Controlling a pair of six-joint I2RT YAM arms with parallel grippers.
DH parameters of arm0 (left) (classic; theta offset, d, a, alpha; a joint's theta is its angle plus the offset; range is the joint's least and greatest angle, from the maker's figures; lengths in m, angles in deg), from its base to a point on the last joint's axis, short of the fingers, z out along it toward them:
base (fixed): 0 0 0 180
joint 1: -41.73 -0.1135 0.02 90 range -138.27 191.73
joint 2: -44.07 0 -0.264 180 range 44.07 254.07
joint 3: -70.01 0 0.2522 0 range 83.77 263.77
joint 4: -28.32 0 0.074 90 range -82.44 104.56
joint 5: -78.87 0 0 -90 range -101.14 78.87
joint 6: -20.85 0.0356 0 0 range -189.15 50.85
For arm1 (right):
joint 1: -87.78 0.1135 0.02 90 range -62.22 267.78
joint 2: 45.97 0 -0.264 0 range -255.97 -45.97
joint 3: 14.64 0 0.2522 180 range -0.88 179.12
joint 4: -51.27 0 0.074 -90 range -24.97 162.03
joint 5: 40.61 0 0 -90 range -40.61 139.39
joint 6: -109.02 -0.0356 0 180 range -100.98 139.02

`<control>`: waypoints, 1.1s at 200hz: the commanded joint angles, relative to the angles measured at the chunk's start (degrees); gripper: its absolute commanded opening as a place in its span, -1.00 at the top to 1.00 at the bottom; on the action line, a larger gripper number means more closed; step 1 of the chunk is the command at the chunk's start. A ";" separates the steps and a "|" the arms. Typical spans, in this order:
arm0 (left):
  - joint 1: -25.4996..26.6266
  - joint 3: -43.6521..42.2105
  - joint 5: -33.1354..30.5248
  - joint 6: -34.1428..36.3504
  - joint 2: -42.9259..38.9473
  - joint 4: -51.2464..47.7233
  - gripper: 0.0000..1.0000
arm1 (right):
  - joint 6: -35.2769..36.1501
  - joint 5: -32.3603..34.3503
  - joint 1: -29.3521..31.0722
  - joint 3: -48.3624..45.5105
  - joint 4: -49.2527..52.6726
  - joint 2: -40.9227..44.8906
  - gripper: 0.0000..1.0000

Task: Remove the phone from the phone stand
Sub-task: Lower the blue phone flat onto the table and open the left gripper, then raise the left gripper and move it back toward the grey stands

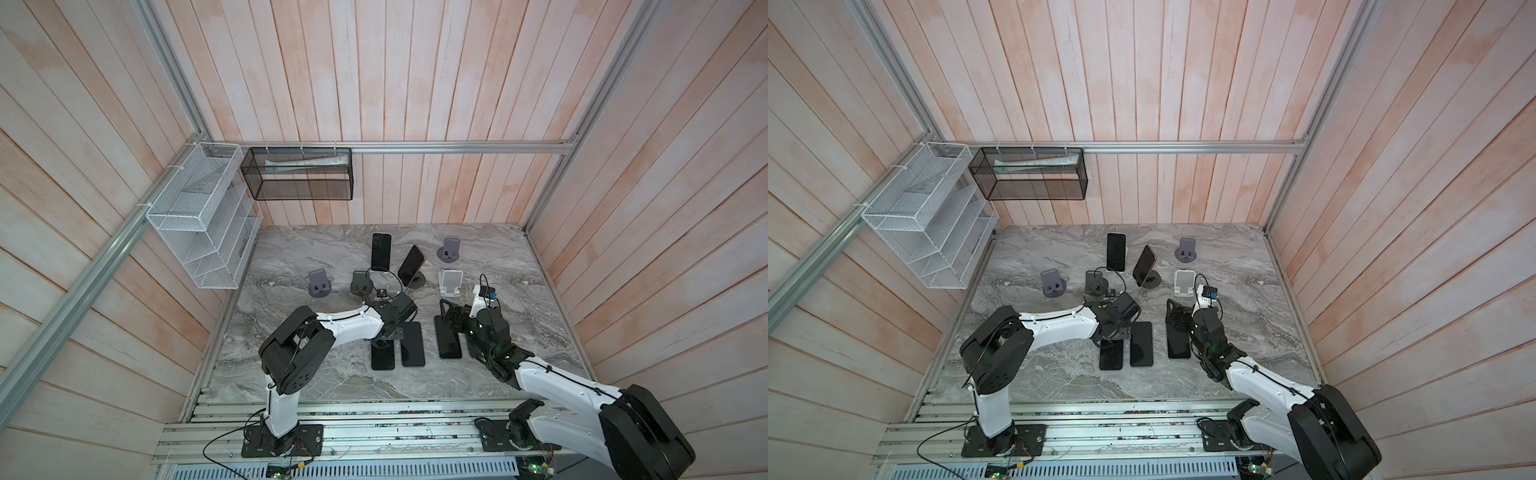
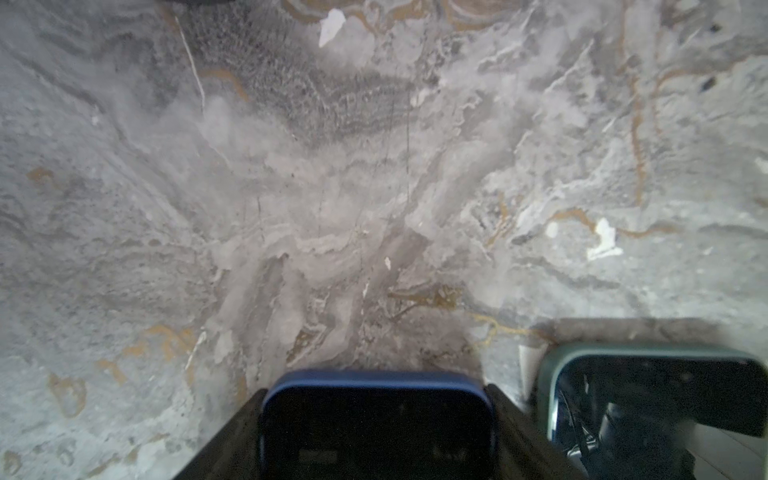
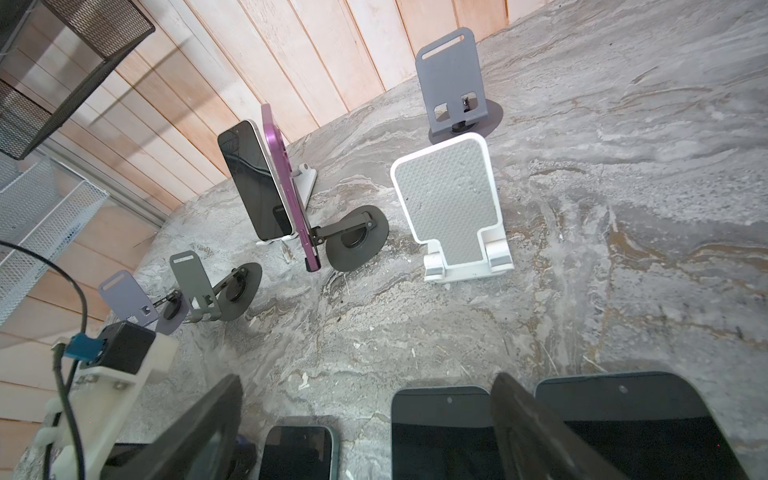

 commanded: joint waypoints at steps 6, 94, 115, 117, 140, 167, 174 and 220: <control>0.23 -1.38 0.82 -0.23 0.69 2.22 -0.62 | 0.32 -0.29 -0.23 0.45 0.20 -0.25 -0.88; 0.40 -0.60 -0.48 2.98 -7.72 0.08 -0.97 | 0.72 0.24 -0.27 0.43 0.51 0.24 -0.89; 0.40 -0.82 -0.74 3.89 -10.25 -0.62 -1.00 | 0.90 0.43 -0.24 0.48 0.84 0.55 -0.89; 0.40 -0.82 -0.76 3.96 -10.45 -0.80 -1.00 | 0.90 0.51 -0.24 0.43 0.80 0.52 -0.90; 0.36 -0.24 -1.53 4.51 -12.18 -2.78 -1.00 | 0.89 0.65 -0.24 0.49 0.60 0.42 -0.90; 0.31 1.45 -4.17 5.86 -14.85 -5.39 -1.00 | 0.68 0.45 -0.28 0.35 0.42 0.17 -0.90; 0.15 1.92 -5.36 6.31 -15.68 -5.68 -1.00 | 0.63 0.45 -0.24 0.45 0.30 -0.13 -0.90; -8.34 7.97 -5.47 13.15 -15.10 -4.16 -1.00 | 0.92 0.09 -0.25 0.74 0.90 -0.01 -0.90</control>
